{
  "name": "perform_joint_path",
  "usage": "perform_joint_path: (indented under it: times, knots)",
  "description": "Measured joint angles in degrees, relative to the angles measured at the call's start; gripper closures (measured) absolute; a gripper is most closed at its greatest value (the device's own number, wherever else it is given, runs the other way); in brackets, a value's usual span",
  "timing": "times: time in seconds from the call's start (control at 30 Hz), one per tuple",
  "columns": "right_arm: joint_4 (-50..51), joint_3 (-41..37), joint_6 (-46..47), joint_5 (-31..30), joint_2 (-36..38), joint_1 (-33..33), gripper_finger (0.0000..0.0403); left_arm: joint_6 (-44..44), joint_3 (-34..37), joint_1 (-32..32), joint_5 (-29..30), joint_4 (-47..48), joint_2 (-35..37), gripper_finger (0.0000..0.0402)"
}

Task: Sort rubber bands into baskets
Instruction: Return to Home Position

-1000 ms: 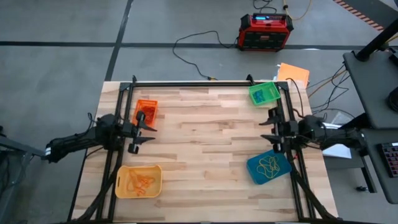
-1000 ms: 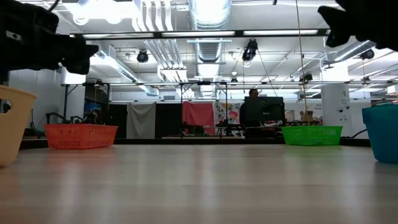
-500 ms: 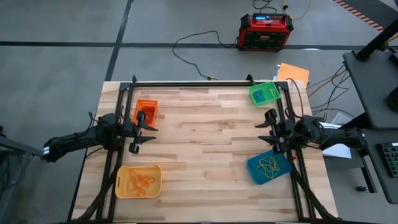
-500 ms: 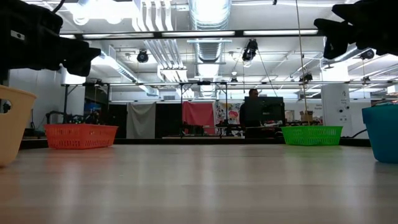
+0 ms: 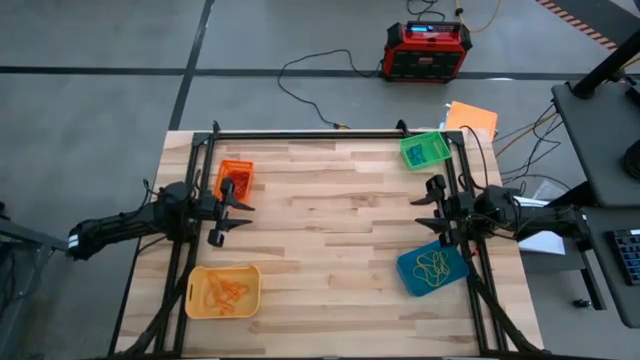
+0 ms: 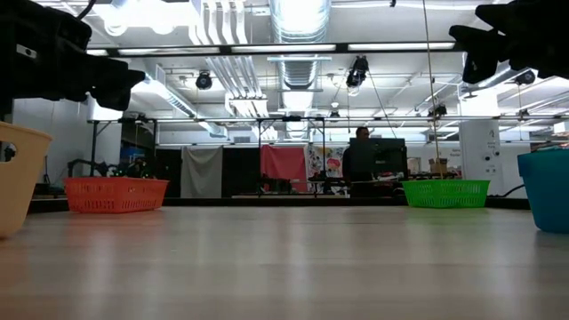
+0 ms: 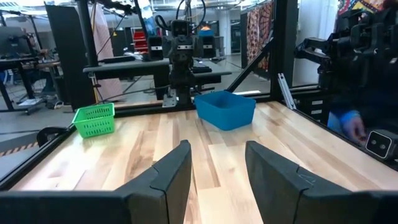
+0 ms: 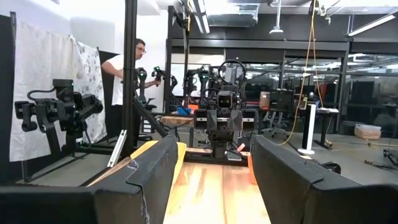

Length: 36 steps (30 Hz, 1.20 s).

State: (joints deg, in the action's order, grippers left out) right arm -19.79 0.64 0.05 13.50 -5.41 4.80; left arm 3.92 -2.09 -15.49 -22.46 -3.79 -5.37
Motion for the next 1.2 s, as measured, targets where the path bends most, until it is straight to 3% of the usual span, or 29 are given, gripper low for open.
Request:
perform_joint_path:
  times: [1.2]
  knots:
    - [0.3,0.2,0.0,0.0,-1.1,0.0,0.0204,0.0,0.0,0.0,0.0,0.0,-0.6,0.0264]
